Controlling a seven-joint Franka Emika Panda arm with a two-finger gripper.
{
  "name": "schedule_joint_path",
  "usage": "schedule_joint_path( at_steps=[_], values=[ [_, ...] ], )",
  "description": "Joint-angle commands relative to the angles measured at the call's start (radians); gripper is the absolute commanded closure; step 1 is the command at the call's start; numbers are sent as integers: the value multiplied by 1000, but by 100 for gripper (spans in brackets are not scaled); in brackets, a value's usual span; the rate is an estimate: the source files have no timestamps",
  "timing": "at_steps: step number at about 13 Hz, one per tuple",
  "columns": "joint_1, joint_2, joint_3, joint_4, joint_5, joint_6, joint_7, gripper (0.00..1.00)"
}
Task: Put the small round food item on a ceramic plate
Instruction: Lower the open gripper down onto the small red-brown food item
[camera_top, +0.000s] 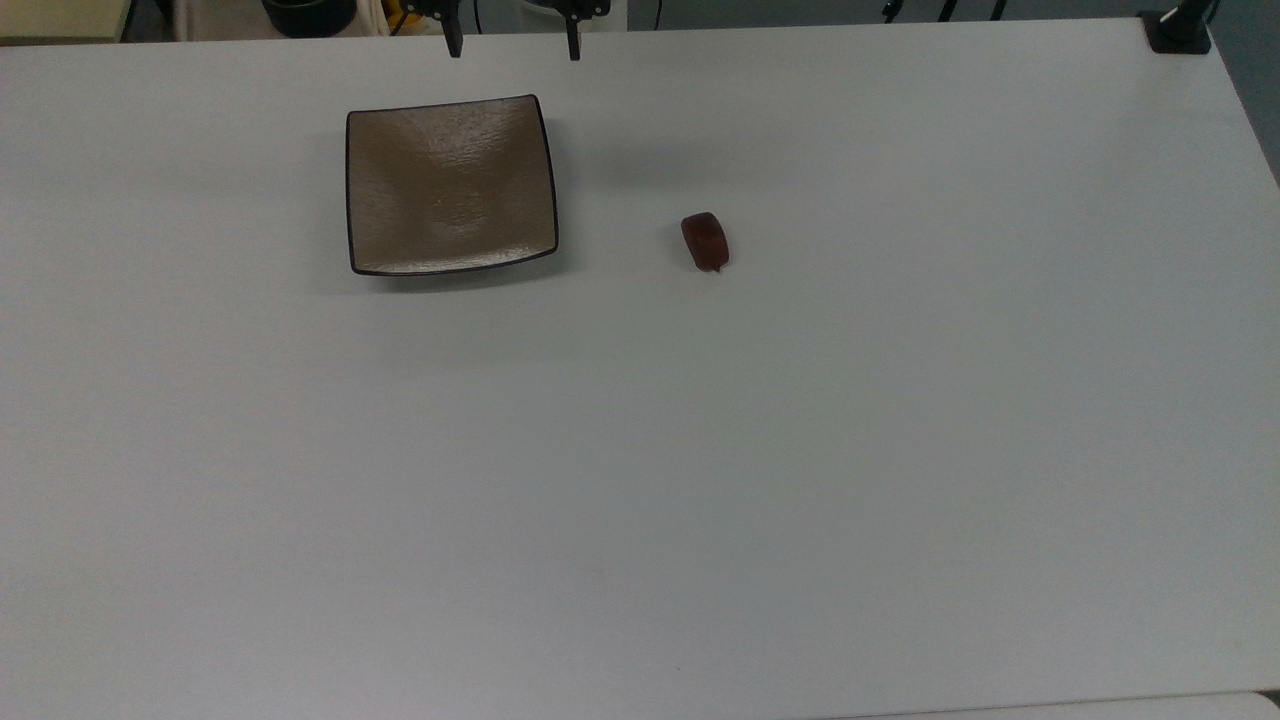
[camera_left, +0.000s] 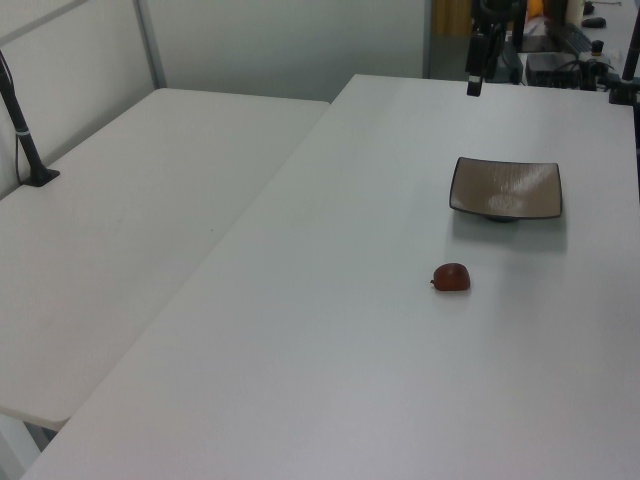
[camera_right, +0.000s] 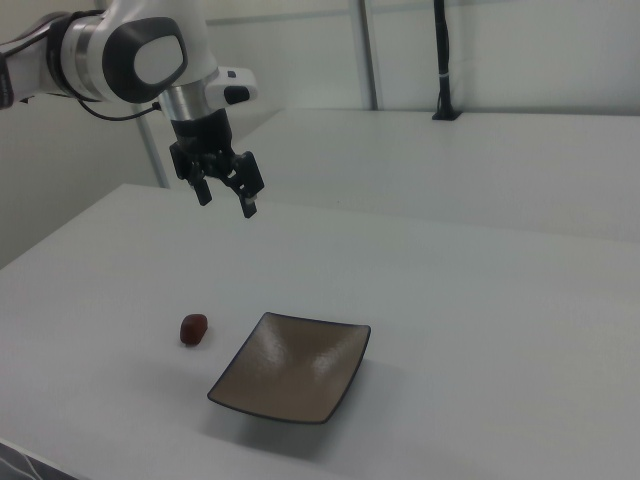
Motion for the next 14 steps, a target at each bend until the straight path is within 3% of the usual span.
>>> schedule_joint_path(
  at_steps=[1,8,10,14],
  values=[
    [5,-14,18,-34,-13,63,-1,0],
    [5,-16,55,-106,-11,129,15,0],
    [5,-19,98,-182,-7,255,16,0],
    [6,9,173,-236,-4,343,16,0]
  ],
)
